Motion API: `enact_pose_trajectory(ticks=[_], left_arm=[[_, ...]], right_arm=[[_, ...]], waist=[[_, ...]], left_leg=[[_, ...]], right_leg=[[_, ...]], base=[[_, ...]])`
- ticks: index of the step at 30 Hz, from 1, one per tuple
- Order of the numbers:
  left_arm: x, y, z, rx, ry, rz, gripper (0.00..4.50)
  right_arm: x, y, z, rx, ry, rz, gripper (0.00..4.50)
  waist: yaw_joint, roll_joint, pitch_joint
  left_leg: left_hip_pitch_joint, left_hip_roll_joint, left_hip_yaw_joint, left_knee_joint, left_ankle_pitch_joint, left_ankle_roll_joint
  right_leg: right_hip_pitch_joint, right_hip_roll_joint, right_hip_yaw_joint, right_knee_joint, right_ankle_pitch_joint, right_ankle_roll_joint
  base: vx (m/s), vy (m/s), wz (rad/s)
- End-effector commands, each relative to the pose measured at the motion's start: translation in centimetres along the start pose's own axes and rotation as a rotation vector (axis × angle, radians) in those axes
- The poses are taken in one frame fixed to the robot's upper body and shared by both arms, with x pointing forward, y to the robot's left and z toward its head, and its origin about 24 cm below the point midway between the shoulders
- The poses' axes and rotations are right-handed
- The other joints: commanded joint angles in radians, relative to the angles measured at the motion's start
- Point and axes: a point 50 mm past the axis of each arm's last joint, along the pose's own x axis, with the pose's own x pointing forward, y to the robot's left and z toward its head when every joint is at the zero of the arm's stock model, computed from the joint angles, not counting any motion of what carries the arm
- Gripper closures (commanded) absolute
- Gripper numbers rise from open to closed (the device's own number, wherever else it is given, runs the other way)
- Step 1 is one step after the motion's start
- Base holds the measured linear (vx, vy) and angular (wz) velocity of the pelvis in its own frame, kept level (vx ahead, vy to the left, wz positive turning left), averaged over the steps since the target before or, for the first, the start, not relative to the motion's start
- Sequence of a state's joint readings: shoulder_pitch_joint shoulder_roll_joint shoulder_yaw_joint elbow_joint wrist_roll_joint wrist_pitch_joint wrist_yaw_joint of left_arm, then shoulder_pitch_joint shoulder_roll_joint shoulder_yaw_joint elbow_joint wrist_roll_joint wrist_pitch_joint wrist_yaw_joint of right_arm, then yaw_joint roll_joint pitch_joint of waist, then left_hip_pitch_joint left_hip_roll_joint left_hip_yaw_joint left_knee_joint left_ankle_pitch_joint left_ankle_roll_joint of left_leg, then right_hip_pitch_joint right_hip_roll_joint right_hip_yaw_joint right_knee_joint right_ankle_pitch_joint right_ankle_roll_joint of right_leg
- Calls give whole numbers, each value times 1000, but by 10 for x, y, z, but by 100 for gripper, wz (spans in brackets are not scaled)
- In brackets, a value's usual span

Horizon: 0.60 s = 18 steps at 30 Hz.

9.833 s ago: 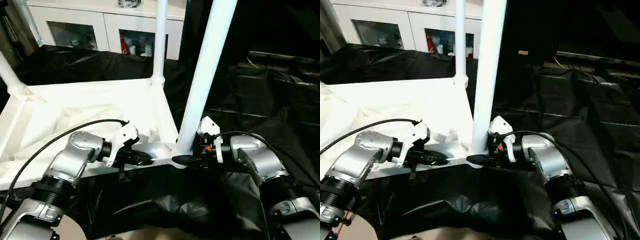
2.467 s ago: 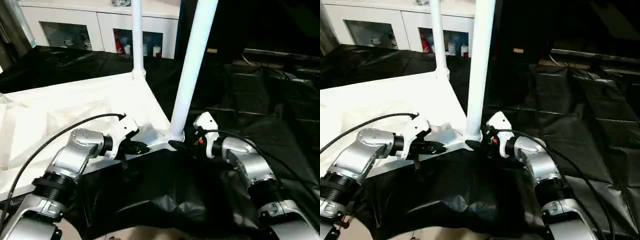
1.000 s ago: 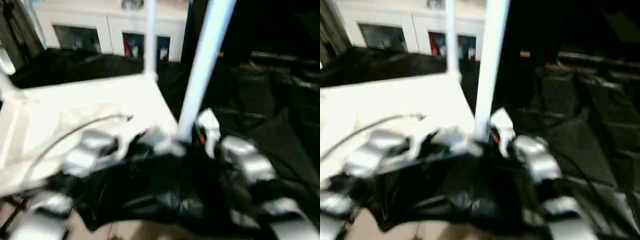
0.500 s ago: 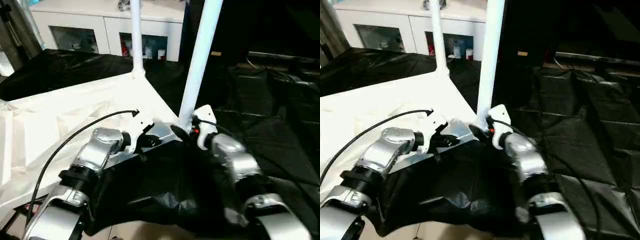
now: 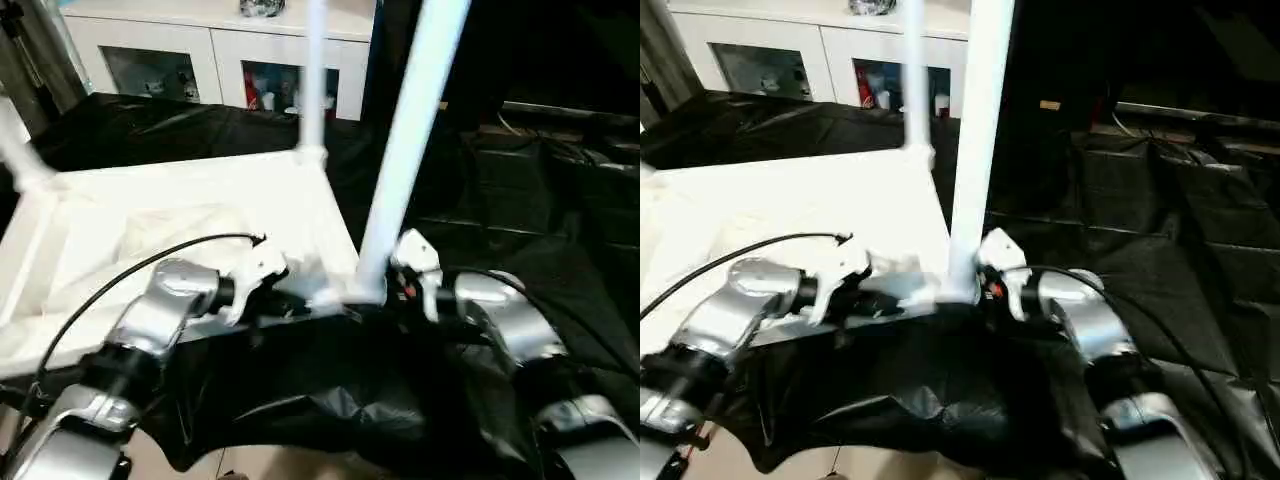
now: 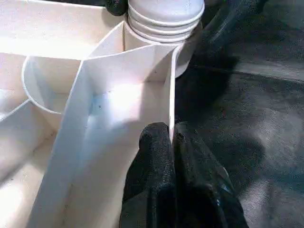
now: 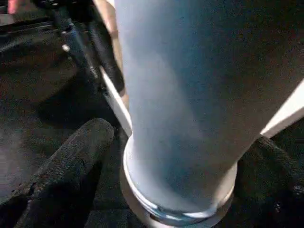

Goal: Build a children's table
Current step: Rotate leg to tighten

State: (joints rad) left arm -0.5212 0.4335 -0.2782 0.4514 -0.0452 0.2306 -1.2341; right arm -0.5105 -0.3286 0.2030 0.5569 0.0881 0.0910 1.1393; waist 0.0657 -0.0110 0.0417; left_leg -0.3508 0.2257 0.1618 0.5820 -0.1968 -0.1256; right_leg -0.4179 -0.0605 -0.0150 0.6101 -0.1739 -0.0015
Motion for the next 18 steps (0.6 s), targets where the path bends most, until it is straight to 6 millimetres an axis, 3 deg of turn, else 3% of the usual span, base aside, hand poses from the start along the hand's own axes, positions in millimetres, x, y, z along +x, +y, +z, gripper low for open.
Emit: enact_pose_trajectory(ticks=[1,12,17,18], left_arm=[[2,-8,8,50,-30,-91,450],[-3,-16,7,44,-47,-174,450],[1,-11,8,39,-55,-115,450],[2,-9,8,33,-60,-84,450]], right_arm=[[2,6,0,5,14,72,55],[5,14,3,29,-10,144,147],[8,17,-1,61,-11,132,175],[9,17,-2,67,-16,109,176]], waist=[[0,-1,-54],[-2,-3,-54],[-1,-2,-54],[-1,2,-53]], left_leg=[[-2,-7,20,-67,-189,51],[-2,-6,21,-66,-174,46],[-2,-7,20,-66,-178,39],[-1,-7,20,-67,-183,37]], right_leg=[[57,-42,18,-66,-177,-230],[56,-42,18,-63,-156,-237],[56,-42,20,-64,-172,-228],[54,-43,20,-66,-179,-227]], base=[[0,0,0],[0,0,0],[0,0,0],[0,0,0]])
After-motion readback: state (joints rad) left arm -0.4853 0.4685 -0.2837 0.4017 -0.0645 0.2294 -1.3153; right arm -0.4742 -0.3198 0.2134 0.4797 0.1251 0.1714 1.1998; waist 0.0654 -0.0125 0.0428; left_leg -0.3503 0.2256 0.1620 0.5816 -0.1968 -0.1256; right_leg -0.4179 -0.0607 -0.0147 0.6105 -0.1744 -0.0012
